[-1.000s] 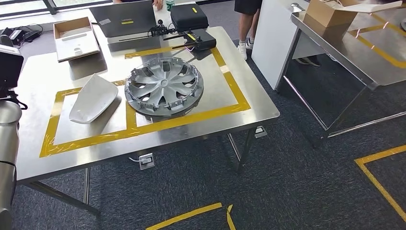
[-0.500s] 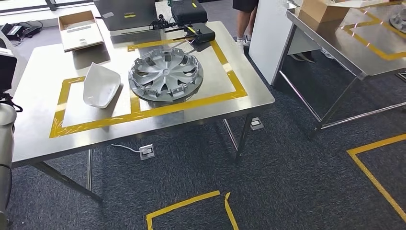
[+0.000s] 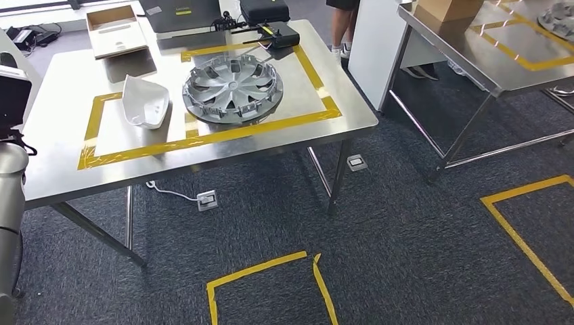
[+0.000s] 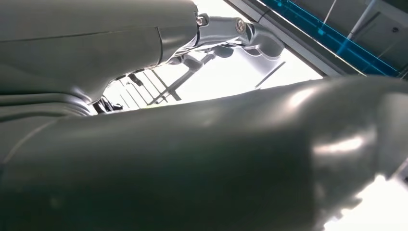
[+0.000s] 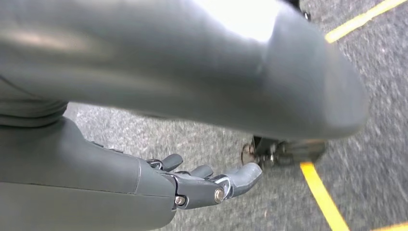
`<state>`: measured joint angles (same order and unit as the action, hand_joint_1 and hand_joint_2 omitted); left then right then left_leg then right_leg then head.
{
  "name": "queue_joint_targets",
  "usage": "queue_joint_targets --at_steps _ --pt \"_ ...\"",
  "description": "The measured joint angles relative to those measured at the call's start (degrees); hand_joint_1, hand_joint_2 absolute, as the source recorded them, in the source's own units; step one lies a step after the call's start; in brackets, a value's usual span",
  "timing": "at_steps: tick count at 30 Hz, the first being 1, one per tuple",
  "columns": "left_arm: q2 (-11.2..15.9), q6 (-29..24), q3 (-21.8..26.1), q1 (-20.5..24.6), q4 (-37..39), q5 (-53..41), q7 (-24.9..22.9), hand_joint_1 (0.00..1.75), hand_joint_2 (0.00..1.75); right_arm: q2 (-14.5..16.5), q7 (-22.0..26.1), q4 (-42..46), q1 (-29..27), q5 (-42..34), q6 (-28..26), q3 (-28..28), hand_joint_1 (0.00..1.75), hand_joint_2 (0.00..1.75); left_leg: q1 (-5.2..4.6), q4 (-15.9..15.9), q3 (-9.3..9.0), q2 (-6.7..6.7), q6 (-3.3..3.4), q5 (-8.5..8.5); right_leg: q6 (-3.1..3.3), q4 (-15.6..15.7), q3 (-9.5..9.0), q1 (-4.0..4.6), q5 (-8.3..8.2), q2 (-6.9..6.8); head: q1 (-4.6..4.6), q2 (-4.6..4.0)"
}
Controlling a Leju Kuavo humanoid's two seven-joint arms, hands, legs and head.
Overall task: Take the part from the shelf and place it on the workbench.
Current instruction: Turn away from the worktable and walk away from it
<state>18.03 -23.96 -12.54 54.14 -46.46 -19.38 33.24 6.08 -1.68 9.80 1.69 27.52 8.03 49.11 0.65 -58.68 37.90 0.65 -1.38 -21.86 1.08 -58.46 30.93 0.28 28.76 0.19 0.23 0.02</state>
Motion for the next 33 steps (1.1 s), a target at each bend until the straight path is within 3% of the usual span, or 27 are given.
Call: queue_joint_targets --at_steps 1,2,4,5,6,7,8,9,11,12,13,15,16,17,20,21,22,23,25,27,28,30,31,33 --pt "0.1 -0.1 -0.1 0.0 0.2 0.2 0.1 0.0 0.0 -0.1 0.0 0.0 0.0 0.0 0.0 0.0 0.0 0.0 0.04 -0.4 0.38 -0.1 -0.29 -0.89 0.37 0.3 0.48 -0.15 -0.8 -0.08 -0.13 0.0" --pt "0.3 -0.2 -0.1 0.0 0.3 0.4 0.2 0.0 0.0 -0.1 0.0 -0.1 0.0 0.0 0.0 0.0 0.0 0.0 0.06 -1.9 1.04 -0.21 -0.58 -2.82 0.66 0.7 1.1 -0.38 -1.67 -0.17 -0.27 0.0" --pt "0.6 -0.3 -0.3 -0.1 0.7 0.6 0.4 0.0 0.0 -0.2 0.0 -0.1 0.0 0.0 0.0 0.0 0.0 0.0 0.16 -8.4 2.78 -0.35 -1.06 -8.58 0.98 0.8 2.66 -0.52 -3.11 -0.29 -0.54 0.0" --pt "0.6 -0.4 -0.3 -0.2 0.8 0.6 0.4 0.0 0.0 -0.2 -0.1 -0.1 0.0 0.0 0.0 0.0 0.0 0.0 0.2 -12.2 3.5 -0.36 -1.25 -10.66 0.97 0.8 3.51 -0.52 -3.79 -0.34 -0.57 0.0" --pt "0.6 -0.4 -0.4 -0.4 1.0 0.7 0.4 0.0 0.0 -0.2 -0.1 -0.1 -0.1 0.0 0.0 0.0 0.0 0.0 0.23 -15.0 3.64 -0.36 -1.4 -11.36 0.93 0.8 4.4 -0.54 -4.47 -0.39 -0.57 0.0" --pt "0.6 -0.5 -0.4 -0.6 1.1 0.7 0.4 0.0 0.0 -0.2 -0.1 -0.1 -0.1 0.0 0.0 0.0 0.0 0.0 0.28 -16.1 2.98 -0.36 -1.48 -10.76 0.85 0.8 5.27 -0.58 -5.14 -0.42 -0.57 0.0" --pt "0.6 -0.5 -0.4 -0.7 1.2 0.7 0.5 0.0 0.0 -0.2 -0.1 -0.1 -0.1 0.0 0.0 0.0 0.0 0.0 0.35 -15.1 1.32 -0.36 -1.56 -9.3 0.71 0.7 6.13 -0.64 -5.8 -0.43 -0.58 0.0" --pt "0.6 -0.6 -0.4 -0.7 1.3 0.7 0.5 0.0 0.0 -0.2 -0.1 -0.1 -0.1 0.0 0.0 0.0 0.0 0.0 0.45 -12.3 -1.31 -0.35 -1.64 -7.82 0.5 0.6 6.9 -0.72 -6.41 -0.44 -0.57 0.0" --pt "0.6 -0.7 -0.5 -0.6 1.3 0.7 0.5 0.0 0.0 -0.2 -0.1 -0.1 0.0 0.0 -0.1 0.0 0.0 0.0 0.4 -4.2 -7.34 -0.45 -1.47 -7.81 -0.15 0.3 8.03 -0.67 -7.48 -0.35 -0.56 0.0" --pt "0.6 -0.7 -0.5 -0.5 1.3 0.8 0.5 0.0 0.0 -0.2 -0.1 -0.1 -0.1 0.0 -0.1 0.0 0.0 0.0 0.3 -1.3 -9.1 -0.53 -1.16 -8.52 -0.52 0.2 8.3 -0.62 -8.04 -0.3 -0.53 0.0" --pt "0.6 -0.8 -0.5 -0.4 1.3 0.8 0.5 0.0 0.0 -0.2 -0.1 -0.1 -0.1 0.0 -0.1 0.0 0.0 0.0 0.09 0.2 -9.81 -0.62 -0.69 -9.17 -0.91 0.3 8.44 -0.55 -8.63 -0.24 -0.48 0.0" --pt "0.5 -0.8 -0.6 -0.4 1.5 0.8 0.5 0.0 0.0 -0.2 -0.2 -0.1 -0.3 0.0 -0.2 0.0 0.0 0.0 0.03 0.5 -8.95 -0.56 0.47 -8.51 -1.66 0.6 8.67 -0.65 -9.54 -0.16 -0.45 0.0" --pt "0.4 -0.8 -0.7 -0.3 1.6 0.8 0.5 0.0 0.0 -0.2 -0.2 -0.1 -0.3 0.0 -0.2 0.0 0.0 0.0 0.06 0.5 -8.47 -0.48 1.05 -7.93 -2.0 0.2 9.07 -0.72 -8.84 -0.13 -0.4 0.0" --pt "0.3 -0.9 -0.8 -0.3 1.7 0.8 0.5 0.0 0.0 -0.2 -0.3 -0.1 -0.4 0.1 -0.2 0.0 0.0 0.0 0.16 0.5 -7.88 -0.39 1.57 -7.24 -2.29 -1.4 9.76 -0.8 -6.94 -0.1 -0.34 0.0" --pt "0.2 -1.0 -0.9 -0.2 1.9 0.8 0.5 0.0 0.0 -0.2 -0.3 -0.1 -0.4 0.1 -0.2 0.0 0.0 0.0 0.03 0.4 -5.46 -0.35 2.28 -5.09 -2.8 -12.2 12.81 -0.85 1.4 -0.09 -0.11 0.0" --pt "0.2 -1.0 -0.9 -0.2 2.0 0.8 0.5 0.0 0.0 -0.2 -0.3 -0.1 -0.4 0.1 -0.2 0.0 0.0 0.0 -0.08 0.4 -4.58 -0.35 2.31 -4.43 -2.8 -15.4 13.27 -0.83 2.49 -0.09 -0.09 -0.01" --pt "0.2 -1.0 -0.9 -0.3 2.1 0.8 0.5 0.0 0.0 -0.2 -0.3 -0.1 -0.4 0.1 -0.2 0.0 0.0 0.0 -0.21 0.3 -3.71 -0.36 2.32 -3.81 -2.67 -16.8 12.85 -0.76 2.31 -0.09 -0.08 -0.01" --pt "0.2 -1.0 -0.9 -0.3 2.1 0.8 0.5 0.0 0.0 -0.2 -0.3 -0.1 -0.4 0.1 -0.2 0.0 0.0 0.0 -0.36 0.2 -2.87 -0.38 2.3 -3.21 -2.36 -16.1 11.37 -0.62 1.25 -0.08 -0.06 -0.01" --pt "0.3 -1.0 -0.9 -0.3 2.1 0.8 0.6 0.0 0.0 -0.3 -0.3 -0.1 -0.3 0.1 -0.3 0.0 0.0 0.0 -0.61 0.1 -1.45 -0.4 2.15 -2.08 -1.15 -9.0 5.57 -0.11 -0.42 -0.04 -0.04 0.0" --pt "0.4 -1.0 -0.9 -0.3 2.1 0.9 0.6 0.0 0.0 -0.5 -0.2 -0.1 -0.2 0.0 -0.3 0.0 0.0 0.0 -0.56 0.2 -0.77 -0.28 1.75 -1.08 -0.2 -1.7 0.67 0.41 -0.05 -0.02 -0.05 0.0" --pt "0.4 -1.0 -0.9 -0.3 2.1 0.9 0.6 0.0 0.0 -0.5 -0.2 -0.1 -0.2 0.0 -0.3 0.0 0.0 0.0 -0.42 0.4 -0.65 -0.19 1.42 -0.58 0.06 0.1 -0.31 0.65 0.33 -0.02 0.0 0.0" --pt "0.4 -0.9 -1.1 -0.3 2.1 1.1 0.5 0.0 0.0 -0.4 -0.2 -0.1 -0.2 0.0 -0.4 0.0 0.0 0.0 -0.26 0.9 -0.52 -0.11 0.76 0.33 0.36 1.2 -0.17 0.7 -0.78 -0.05 0.18 0.0" --pt "0.5 -0.8 -1.2 -0.3 2.1 1.2 0.4 0.0 0.0 -0.3 -0.3 -0.1 -0.1 0.0 -0.4 0.0 0.0 0.0 -0.27 0.8 -0.19 -0.19 0.48 -0.09 0.69 1.7 0.05 0.55 -1.45 -0.15 0.23 0.0" --pt "0.8 -0.8 -1.3 -0.3 2.3 1.2 0.2 0.0 0.0 -0.2 -0.4 -0.2 -0.1 0.0 -0.6 0.1 0.0 0.0 -0.31 -2.5 1.1 -0.42 0.01 -3.81 1.17 2.5 0.93 0.05 -2.98 -0.37 0.16 0.0"
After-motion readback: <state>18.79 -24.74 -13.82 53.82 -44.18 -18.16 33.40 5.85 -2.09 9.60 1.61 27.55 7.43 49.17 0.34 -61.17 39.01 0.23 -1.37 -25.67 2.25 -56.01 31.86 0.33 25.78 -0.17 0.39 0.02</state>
